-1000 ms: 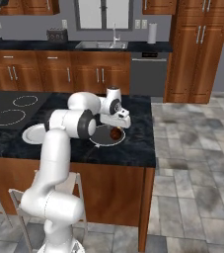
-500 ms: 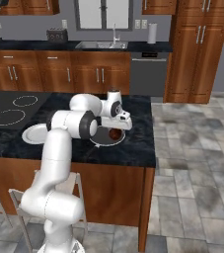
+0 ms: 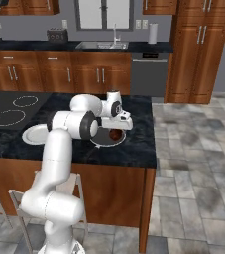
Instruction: Pick up the pan with the steak in it and place it on the dining table. Then place the steak on the plate.
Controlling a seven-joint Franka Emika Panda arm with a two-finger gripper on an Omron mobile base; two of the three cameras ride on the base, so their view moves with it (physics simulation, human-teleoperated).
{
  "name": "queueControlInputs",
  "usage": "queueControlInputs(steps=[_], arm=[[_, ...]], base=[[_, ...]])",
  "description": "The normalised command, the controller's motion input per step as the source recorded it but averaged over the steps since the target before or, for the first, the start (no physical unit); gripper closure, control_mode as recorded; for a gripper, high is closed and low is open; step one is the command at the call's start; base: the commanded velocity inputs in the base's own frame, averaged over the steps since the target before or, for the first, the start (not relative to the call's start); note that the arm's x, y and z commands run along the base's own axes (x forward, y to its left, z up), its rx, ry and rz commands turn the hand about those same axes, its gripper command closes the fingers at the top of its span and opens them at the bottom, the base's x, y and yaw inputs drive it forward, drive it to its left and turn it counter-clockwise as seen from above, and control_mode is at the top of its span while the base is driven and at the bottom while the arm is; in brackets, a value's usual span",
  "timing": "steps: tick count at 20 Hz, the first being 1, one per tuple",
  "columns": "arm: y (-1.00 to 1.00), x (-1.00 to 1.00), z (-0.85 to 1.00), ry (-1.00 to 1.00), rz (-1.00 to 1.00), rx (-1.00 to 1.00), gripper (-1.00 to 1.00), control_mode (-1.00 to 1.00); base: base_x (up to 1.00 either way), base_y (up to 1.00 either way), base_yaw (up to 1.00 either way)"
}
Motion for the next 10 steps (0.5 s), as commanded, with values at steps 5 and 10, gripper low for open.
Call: queueControlInputs(steps=[5,10], arm=[[0.00,0.04,0.02,0.00,-0.01,0.00,1.00,-1.00],[0.01,0.14,0.28,0.03,-0.05,0.00,1.00,-1.00]], base=[[0.00,0.00,0.00],[0.00,0.00,0.00]])
